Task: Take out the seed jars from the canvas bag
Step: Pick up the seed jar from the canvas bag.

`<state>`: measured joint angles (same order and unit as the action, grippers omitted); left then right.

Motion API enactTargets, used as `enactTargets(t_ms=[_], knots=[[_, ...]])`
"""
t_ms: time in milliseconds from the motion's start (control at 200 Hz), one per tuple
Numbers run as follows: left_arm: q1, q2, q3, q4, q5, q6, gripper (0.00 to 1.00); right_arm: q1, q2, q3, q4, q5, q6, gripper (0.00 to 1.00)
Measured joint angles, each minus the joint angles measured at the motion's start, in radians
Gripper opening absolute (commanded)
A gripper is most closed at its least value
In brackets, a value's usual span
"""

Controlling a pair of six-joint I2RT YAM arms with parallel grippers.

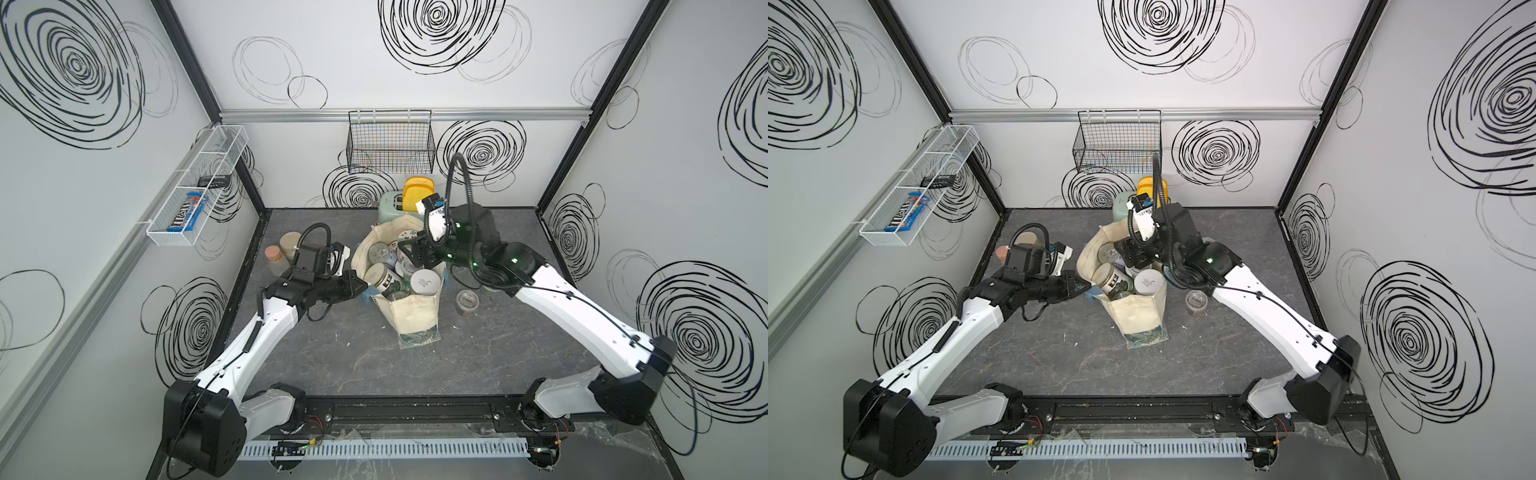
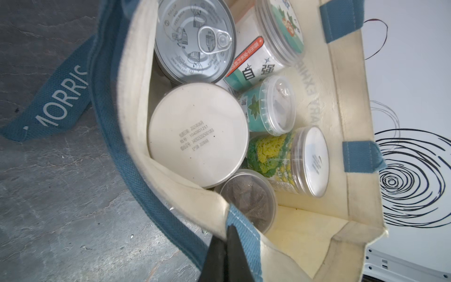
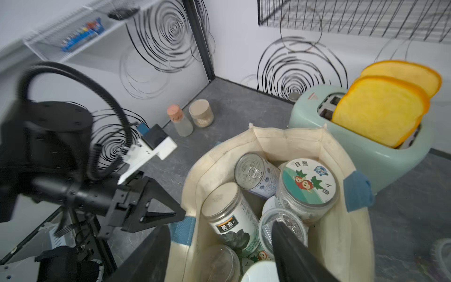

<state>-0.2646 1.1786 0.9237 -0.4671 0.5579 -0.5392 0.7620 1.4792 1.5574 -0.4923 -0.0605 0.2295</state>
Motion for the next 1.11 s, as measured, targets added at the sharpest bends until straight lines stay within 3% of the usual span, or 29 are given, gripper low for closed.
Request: enactTargets(t_ms=[185, 385, 565, 1106], knots=[[-0.047, 0.0, 0.021, -0.002, -0.05, 0.0, 0.0, -0.029, 0.2, 0.091, -0.13, 0.018, 0.02, 0.73], [-0.073, 0.006, 0.034, 0.0, -0.084, 0.0, 0.0, -0.111, 0.301, 0.139, -0.21, 0.036, 0.08, 0.91], [-0.076, 0.007, 0.034, 0.003, -0.088, 0.0, 0.0, -0.146, 0.357, 0.154, -0.206, 0.063, 0.117, 1.0], [-0.082, 0.008, 0.039, 0.006, -0.086, 0.005, 0.0, -0.151, 0.546, 0.294, -0.169, 0.164, 0.176, 0.99]])
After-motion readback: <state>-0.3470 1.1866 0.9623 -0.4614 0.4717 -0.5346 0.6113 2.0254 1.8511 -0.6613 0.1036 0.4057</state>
